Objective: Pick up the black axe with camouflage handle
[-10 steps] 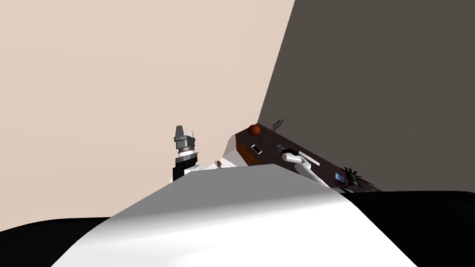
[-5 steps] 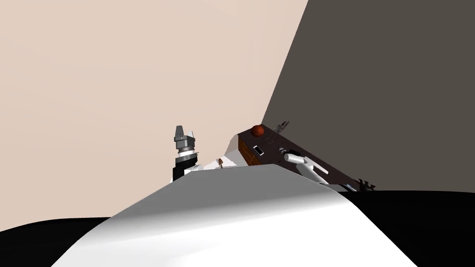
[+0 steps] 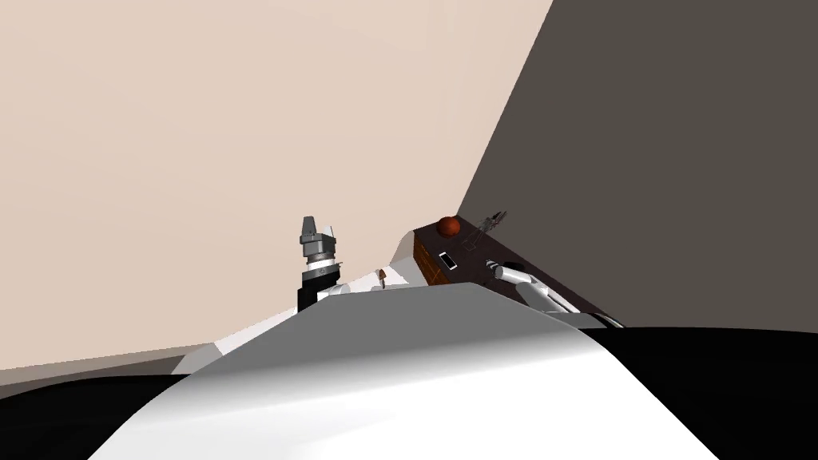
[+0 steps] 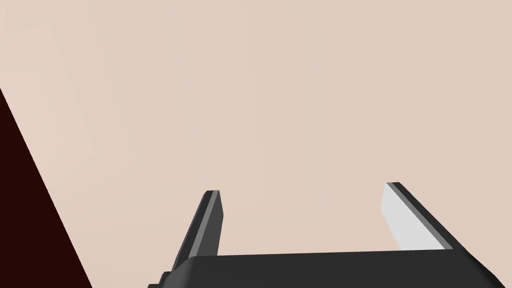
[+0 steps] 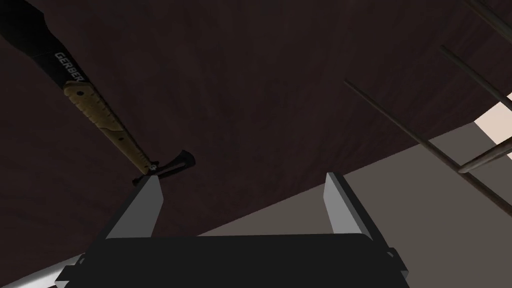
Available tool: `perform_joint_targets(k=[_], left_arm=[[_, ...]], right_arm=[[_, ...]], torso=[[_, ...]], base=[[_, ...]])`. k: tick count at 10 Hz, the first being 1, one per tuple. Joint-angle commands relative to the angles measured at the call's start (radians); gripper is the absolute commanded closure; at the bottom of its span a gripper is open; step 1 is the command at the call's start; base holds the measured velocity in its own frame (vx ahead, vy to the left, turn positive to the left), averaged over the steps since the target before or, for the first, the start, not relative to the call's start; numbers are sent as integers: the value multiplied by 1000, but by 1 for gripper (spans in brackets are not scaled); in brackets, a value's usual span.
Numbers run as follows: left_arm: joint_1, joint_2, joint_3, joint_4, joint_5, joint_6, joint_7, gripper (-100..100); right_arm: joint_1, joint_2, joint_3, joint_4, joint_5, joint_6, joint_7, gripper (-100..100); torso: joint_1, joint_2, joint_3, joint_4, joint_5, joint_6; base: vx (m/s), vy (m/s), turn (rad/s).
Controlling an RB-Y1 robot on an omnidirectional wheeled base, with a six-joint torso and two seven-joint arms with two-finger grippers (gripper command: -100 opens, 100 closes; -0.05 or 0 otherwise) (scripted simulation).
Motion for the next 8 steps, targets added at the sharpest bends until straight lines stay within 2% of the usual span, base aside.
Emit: perform_joint_targets(k=[1, 2, 3, 4, 5, 6, 8], left_arm=[[0, 0, 0, 0, 0, 0, 0, 0], [0, 0, 0, 0, 0, 0, 0, 0], [0, 0, 0, 0, 0, 0, 0, 0], [0, 0, 0, 0, 0, 0, 0, 0], [0, 0, 0, 0, 0, 0, 0, 0], [0, 0, 0, 0, 0, 0, 0, 0], [0, 0, 0, 0, 0, 0, 0, 0]], right_arm=[[-6, -9, -11, 50, -20, 50, 23, -100], [-6, -9, -11, 41, -20, 52, 23, -100], [-6, -9, -11, 65, -20, 52, 23, -100], [-16, -19, -18, 110, -44, 92, 45, -100], [-16, -19, -18, 119, -44, 92, 45, -100], [-25, -28, -25, 169, -66, 126, 67, -100], [-25, -28, -25, 169, -66, 130, 67, -100]], torso=[[0, 0, 0, 0, 0, 0], [-1, 0, 0, 0, 0, -1], [-1, 0, 0, 0, 0, 0], [0, -1, -1, 0, 0, 0], [1, 0, 0, 0, 0, -1], [0, -1, 0, 0, 0, 0], [0, 0, 0, 0, 0, 0]], base=[[-39, -69, 214], [-37, -71, 132], [-17, -32, 5], [-41, -31, 240], [-37, -43, 157], [-50, -60, 278], [-31, -35, 62]])
